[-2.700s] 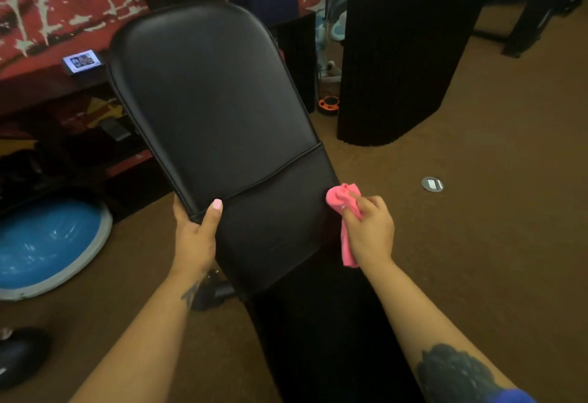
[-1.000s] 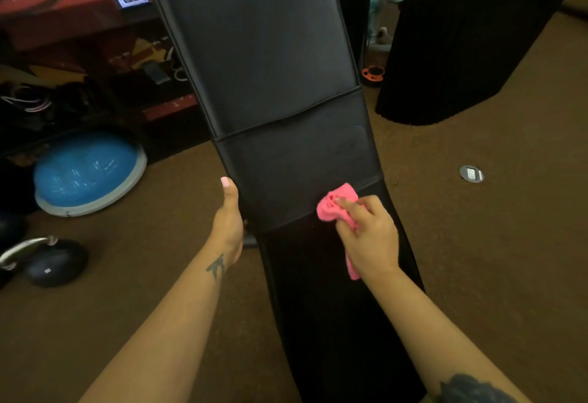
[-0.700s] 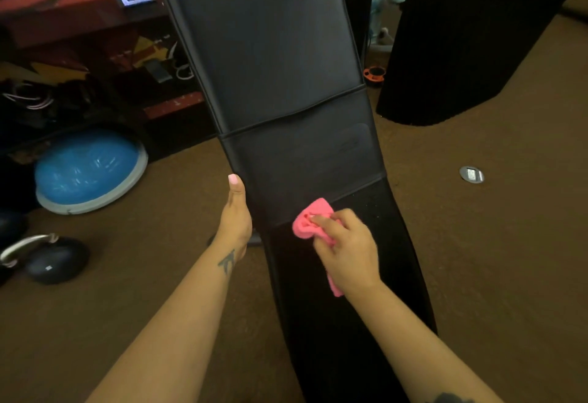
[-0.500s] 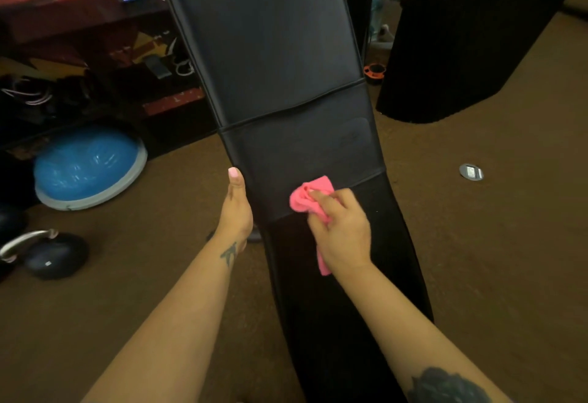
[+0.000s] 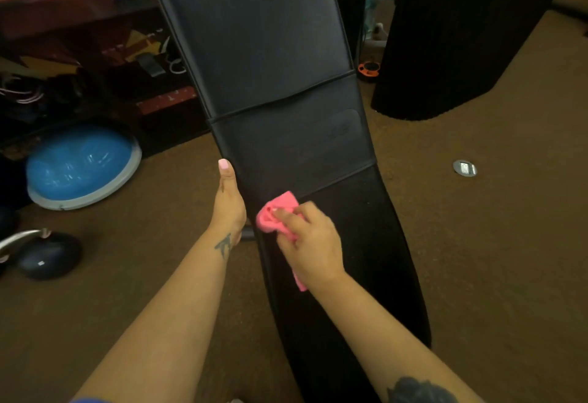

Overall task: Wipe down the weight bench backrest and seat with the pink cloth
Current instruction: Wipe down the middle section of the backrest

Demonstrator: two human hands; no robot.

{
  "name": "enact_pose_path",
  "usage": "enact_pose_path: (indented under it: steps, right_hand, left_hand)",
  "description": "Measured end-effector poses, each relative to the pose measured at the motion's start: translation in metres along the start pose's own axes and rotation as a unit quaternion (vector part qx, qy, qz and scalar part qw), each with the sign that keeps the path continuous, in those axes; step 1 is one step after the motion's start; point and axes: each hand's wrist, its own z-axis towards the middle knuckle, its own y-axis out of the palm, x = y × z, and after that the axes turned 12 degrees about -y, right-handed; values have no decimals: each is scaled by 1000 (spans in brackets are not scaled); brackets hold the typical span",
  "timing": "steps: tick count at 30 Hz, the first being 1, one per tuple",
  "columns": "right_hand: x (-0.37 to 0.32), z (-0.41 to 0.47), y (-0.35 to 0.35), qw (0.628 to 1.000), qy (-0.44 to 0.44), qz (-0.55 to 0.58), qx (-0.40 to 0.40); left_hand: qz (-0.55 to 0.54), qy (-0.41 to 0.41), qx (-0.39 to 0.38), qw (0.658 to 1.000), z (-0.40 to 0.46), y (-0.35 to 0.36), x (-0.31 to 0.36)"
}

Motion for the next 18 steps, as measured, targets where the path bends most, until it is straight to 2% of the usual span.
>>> enact_pose_path:
  steps: [3,9,11,15,18]
  right_hand:
    - [8,-25,-7,999,-12,-12,-40]
    - [32,-8,-20,994,96,-26,37]
    - [19,-5,-12,996,76,-16,33]
    - [4,-40,-4,998,-2,-31,-54]
    - [21,-59,-12,996,84,-27,-30]
  left_hand:
    - [-4,15,-2,1000,0,1,-1]
    - [-25,15,25,999,6,8,-6]
    - [-41,33,38,998,8,11,-7]
    - [-39,61,44,996,12,10,-10]
    - [-25,70,37,997,12,7,-10]
